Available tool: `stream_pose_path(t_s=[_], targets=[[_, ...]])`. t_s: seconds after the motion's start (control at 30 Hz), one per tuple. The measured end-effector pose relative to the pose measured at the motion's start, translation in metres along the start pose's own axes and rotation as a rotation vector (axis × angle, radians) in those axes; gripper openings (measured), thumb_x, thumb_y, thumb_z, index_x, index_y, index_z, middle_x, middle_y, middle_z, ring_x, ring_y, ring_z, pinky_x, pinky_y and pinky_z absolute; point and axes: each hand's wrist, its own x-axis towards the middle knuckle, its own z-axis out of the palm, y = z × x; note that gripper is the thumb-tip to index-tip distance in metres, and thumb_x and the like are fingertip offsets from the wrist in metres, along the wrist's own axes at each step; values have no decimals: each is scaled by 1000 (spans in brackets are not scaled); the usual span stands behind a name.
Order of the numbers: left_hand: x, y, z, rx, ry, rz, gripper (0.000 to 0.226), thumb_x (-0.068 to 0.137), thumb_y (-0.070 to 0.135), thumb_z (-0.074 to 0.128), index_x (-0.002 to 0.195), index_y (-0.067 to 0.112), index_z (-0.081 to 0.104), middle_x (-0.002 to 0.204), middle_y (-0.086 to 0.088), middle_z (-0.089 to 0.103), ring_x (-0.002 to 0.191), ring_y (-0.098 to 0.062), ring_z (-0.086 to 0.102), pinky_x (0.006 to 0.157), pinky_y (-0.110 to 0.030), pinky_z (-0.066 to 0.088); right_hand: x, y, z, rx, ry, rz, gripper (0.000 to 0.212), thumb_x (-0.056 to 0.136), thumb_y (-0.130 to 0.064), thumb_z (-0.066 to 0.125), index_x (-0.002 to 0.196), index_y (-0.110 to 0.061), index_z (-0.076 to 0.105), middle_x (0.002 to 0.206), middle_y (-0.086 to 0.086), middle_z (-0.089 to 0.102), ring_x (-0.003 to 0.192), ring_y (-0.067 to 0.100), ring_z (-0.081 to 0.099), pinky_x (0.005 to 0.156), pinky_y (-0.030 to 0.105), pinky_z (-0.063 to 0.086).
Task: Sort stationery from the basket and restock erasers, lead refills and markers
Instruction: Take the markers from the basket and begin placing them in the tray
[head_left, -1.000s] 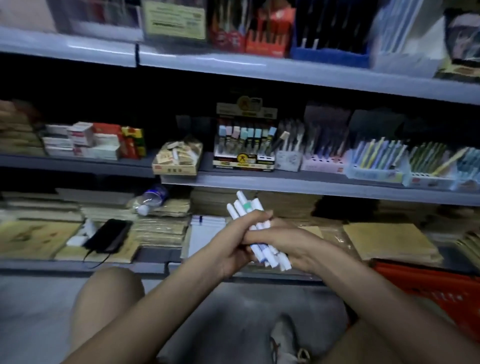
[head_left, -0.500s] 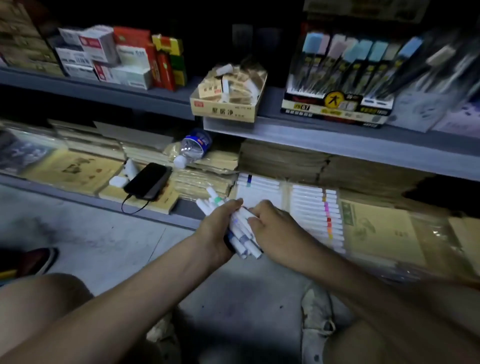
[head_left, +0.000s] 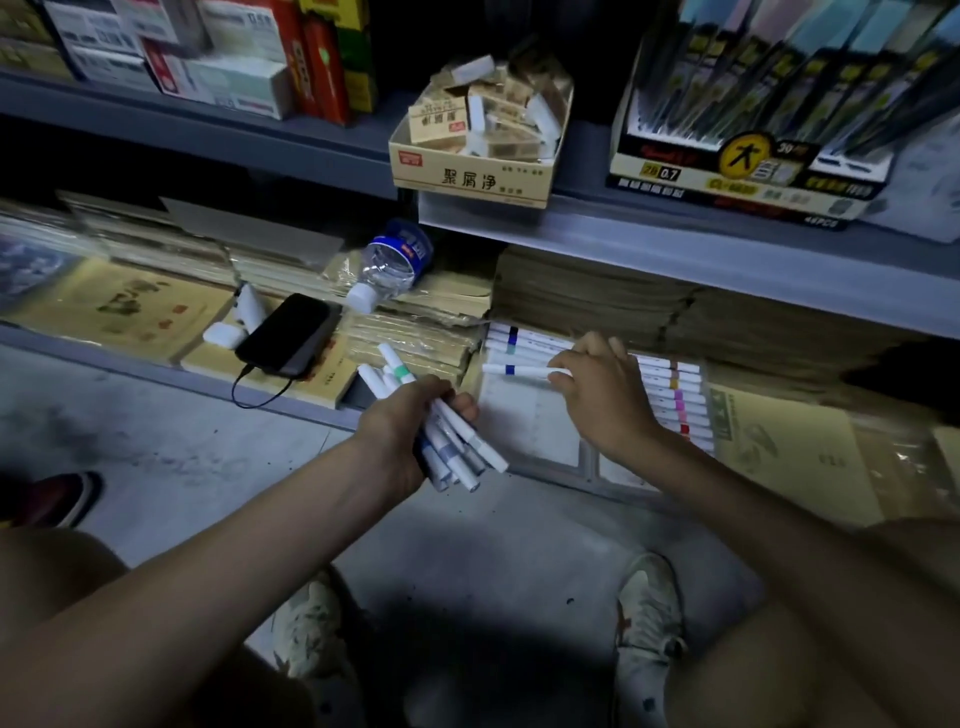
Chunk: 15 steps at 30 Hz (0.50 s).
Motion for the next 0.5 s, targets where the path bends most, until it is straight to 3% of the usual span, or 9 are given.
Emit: stream_pose_path(t_s=[0.27, 0.5], targets=[[9, -5, 0, -5, -21, 32, 5, 100, 10, 58, 98, 5, 56, 67, -11, 61, 53, -21, 63, 52, -28, 58, 34, 23, 47, -151, 60, -87, 20, 95, -19, 68, 113, -15, 72, 106, 6, 66, 104, 33, 55, 87, 38, 27], [-2, -14, -7, 31, -25, 72, 7, 96, 7, 62, 102, 3, 61, 66, -10, 63, 49, -19, 64, 50, -27, 58, 35, 24, 52, -191, 107, -120, 15, 83, -9, 77, 96, -14, 71, 98, 8, 65, 94, 34, 60, 86, 45, 45]])
